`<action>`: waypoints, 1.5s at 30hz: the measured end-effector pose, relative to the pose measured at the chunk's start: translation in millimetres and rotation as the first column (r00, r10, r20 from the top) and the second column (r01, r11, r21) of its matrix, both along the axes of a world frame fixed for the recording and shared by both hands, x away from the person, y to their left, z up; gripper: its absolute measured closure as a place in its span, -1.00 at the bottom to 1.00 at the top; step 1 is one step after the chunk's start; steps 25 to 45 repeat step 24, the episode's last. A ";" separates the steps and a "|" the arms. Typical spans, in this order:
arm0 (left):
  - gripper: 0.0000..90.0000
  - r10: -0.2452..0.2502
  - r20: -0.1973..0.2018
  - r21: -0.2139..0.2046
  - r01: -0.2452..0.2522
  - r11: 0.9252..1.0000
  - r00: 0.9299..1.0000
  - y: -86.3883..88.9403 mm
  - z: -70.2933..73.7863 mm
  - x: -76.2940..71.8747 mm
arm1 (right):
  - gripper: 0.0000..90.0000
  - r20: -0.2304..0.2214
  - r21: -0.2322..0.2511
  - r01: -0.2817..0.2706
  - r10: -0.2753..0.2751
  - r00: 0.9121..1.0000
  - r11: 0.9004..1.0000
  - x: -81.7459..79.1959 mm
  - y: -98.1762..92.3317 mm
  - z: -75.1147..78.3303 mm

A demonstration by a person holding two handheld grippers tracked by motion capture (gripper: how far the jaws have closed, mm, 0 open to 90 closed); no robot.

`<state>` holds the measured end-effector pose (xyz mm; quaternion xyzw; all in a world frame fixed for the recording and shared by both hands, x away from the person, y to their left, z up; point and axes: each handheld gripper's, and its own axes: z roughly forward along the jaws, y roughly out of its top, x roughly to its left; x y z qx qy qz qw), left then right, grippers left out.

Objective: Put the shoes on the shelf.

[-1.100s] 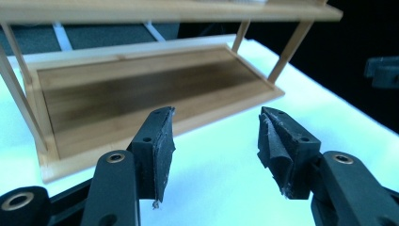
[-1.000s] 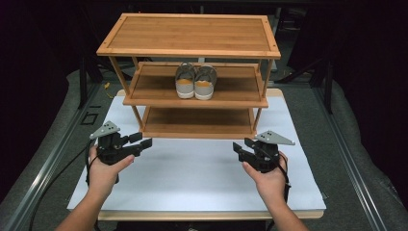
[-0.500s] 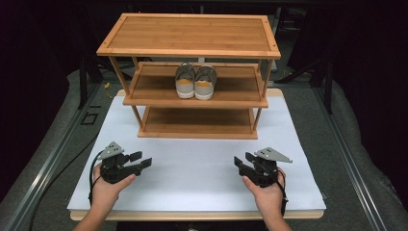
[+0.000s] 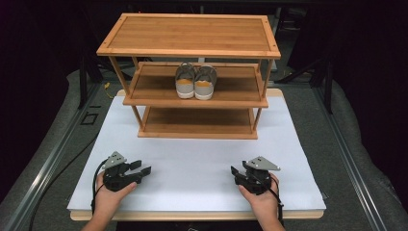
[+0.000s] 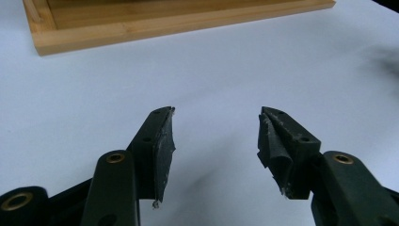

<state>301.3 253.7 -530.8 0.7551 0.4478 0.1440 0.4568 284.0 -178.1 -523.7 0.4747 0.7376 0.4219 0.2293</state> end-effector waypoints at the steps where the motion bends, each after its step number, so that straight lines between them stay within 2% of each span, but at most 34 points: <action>1: 0.02 0.003 -0.003 0.000 -0.003 1.000 1.000 -0.2 -1.7 0.1 | 0.10 0.004 -0.008 -0.013 0.013 1.000 1.000 0.1 1.8 -1.2; 8: 0.01 -0.009 -0.019 0.041 0.010 0.999 1.000 -3.3 -8.7 0.0 | 0.10 -0.020 -0.033 -0.044 0.044 0.999 0.998 1.7 9.5 -9.4; 18: 0.01 -0.019 -0.024 0.040 0.020 0.999 1.000 -6.8 -11.6 1.2 | 0.07 -0.028 -0.027 -0.046 0.045 0.999 0.999 4.9 7.4 -12.3; 22: -0.03 -0.022 -0.027 0.036 0.023 0.999 0.999 -7.4 -12.4 1.6 | -0.05 -0.023 -0.030 -0.052 0.051 0.998 0.998 6.4 7.6 -13.7; 24: -0.04 -0.026 -0.029 0.044 0.027 0.999 0.999 -8.1 -12.2 1.4 | -0.05 -0.020 -0.023 -0.066 0.065 0.998 0.998 7.0 8.2 -14.5; 45: -0.04 -0.026 -0.029 0.044 0.027 0.999 0.999 -8.1 -12.2 1.4 | -0.05 -0.020 -0.023 -0.066 0.065 0.998 0.998 7.0 8.2 -14.5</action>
